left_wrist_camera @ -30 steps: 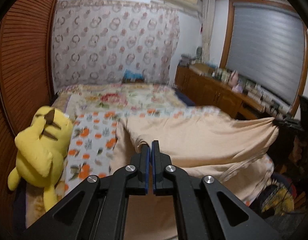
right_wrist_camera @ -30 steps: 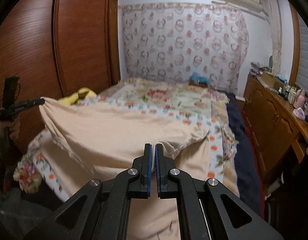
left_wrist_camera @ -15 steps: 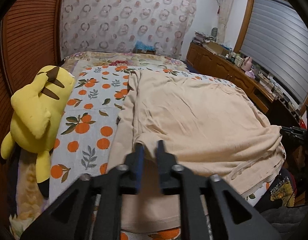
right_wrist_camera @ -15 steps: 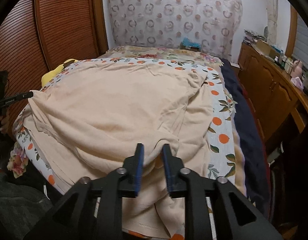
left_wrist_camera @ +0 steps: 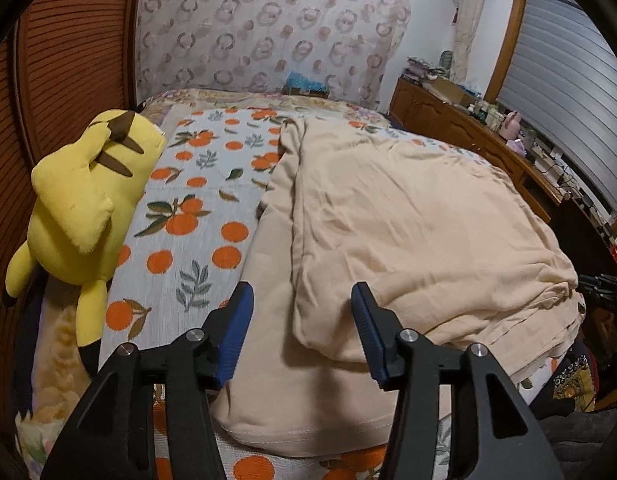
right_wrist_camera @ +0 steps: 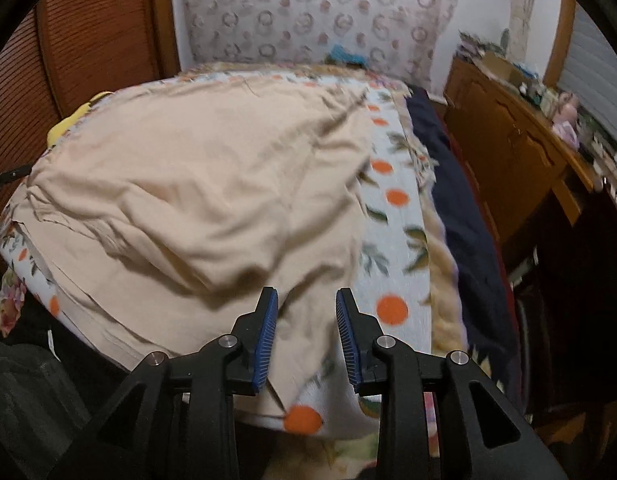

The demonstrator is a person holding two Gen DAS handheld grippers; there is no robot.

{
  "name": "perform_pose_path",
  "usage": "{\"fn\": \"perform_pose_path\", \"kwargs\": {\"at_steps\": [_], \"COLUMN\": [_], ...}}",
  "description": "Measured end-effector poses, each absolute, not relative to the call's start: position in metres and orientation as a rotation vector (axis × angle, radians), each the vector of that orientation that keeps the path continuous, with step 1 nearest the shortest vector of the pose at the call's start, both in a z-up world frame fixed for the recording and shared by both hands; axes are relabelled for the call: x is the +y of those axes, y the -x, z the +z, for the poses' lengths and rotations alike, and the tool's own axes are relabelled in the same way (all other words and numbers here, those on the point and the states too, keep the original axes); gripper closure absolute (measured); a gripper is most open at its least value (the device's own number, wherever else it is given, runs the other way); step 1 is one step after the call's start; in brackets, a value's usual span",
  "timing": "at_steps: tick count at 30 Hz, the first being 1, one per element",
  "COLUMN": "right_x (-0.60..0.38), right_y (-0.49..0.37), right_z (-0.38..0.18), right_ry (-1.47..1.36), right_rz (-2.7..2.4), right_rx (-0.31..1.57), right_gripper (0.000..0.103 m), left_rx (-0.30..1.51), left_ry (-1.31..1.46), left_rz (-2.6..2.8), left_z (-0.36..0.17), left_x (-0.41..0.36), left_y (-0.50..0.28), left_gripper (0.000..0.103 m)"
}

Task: Fold small clothes

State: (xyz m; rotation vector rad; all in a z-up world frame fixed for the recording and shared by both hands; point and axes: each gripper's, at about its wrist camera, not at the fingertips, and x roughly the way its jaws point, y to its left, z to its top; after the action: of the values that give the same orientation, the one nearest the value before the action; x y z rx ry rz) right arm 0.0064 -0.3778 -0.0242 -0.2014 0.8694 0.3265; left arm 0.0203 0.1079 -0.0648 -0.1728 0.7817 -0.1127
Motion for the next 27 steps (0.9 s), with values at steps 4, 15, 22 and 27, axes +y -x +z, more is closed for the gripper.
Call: {"fn": "perform_pose_path", "kwargs": {"at_steps": [4, 15, 22, 27], "right_x": [-0.380, -0.394, -0.410, -0.396], "right_y": [-0.011, 0.008, 0.016, 0.019], "right_z": [-0.031, -0.018, -0.012, 0.008], "right_ry": [0.176, 0.259, 0.270, 0.273], "right_rz": [0.330, 0.368, 0.291, 0.218], "right_rx": [0.896, 0.882, 0.893, 0.805], "right_gripper": [0.072, 0.103, 0.103, 0.088], "left_rx": [0.806, 0.815, 0.807, 0.807], "left_ry": [0.161, 0.137, 0.135, 0.100], "left_rz": [-0.097, -0.067, -0.098, -0.079], "left_z": [-0.072, -0.080, -0.081, -0.081], "left_x": [0.105, 0.100, 0.095, 0.088], "left_y": [-0.024, -0.026, -0.026, -0.025], "left_gripper": [0.051, 0.048, 0.026, 0.024]}}
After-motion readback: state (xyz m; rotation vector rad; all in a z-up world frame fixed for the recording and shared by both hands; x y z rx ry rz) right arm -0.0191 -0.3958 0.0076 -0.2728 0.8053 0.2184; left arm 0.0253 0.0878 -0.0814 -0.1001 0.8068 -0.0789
